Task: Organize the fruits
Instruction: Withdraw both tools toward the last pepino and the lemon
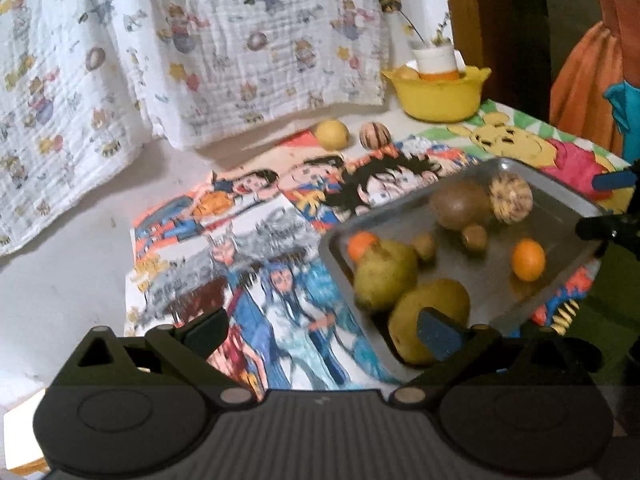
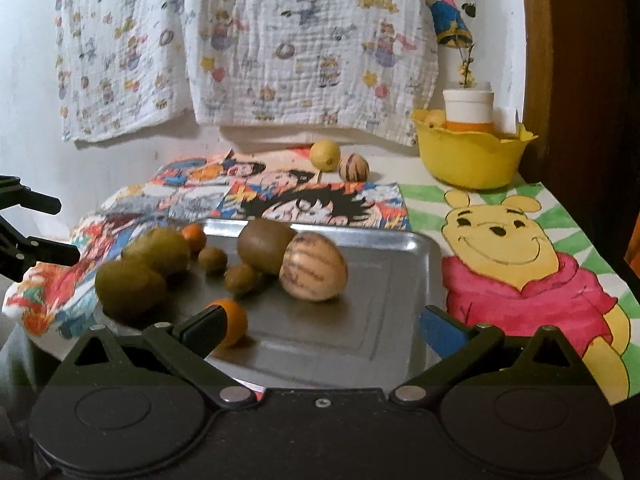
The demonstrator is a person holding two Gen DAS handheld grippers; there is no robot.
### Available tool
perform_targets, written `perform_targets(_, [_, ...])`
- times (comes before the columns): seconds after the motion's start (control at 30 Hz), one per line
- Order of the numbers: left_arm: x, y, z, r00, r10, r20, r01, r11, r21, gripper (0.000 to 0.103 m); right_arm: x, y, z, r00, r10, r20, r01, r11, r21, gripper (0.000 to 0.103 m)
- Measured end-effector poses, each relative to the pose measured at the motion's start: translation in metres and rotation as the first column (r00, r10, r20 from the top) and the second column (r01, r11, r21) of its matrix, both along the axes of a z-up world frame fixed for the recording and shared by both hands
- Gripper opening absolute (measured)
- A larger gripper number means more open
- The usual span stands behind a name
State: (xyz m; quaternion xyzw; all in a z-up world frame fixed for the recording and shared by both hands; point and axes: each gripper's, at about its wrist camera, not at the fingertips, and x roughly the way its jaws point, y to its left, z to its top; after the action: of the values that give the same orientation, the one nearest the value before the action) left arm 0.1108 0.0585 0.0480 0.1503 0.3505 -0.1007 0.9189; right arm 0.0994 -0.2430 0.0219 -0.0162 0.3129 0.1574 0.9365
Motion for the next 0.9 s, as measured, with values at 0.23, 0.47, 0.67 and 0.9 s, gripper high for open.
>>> perform_targets(0.23, [0.043,-0.003,-0.007,1.0,0.029,-0.009,-0.029,0.999,-0.029,0.102,0.029,-0.003,0.005,0.999,-0.023,0.028,0.023,1.0,0.011,0.102])
perform_targets(0.47, [0.089,0.011,-0.013,0.995,0.09,-0.036,-0.092,0.992,-0.081,0.102,0.065,0.0,0.008,0.998,-0.027,0.05,0.026,1.0,0.013,0.102])
perform_targets(0.67, [0.119,0.023,-0.013,0.992,0.123,-0.028,-0.124,0.99,-0.064,0.102,0.095,0.003,0.009,0.997,-0.033,0.069,0.033,0.999,0.006,0.102])
perform_targets(0.9, [0.154,0.028,-0.029,0.99,0.13,-0.056,-0.135,0.987,-0.091,0.102,0.126,0.0,0.001,0.999,-0.054,0.002,0.054,0.998,0.017,0.102])
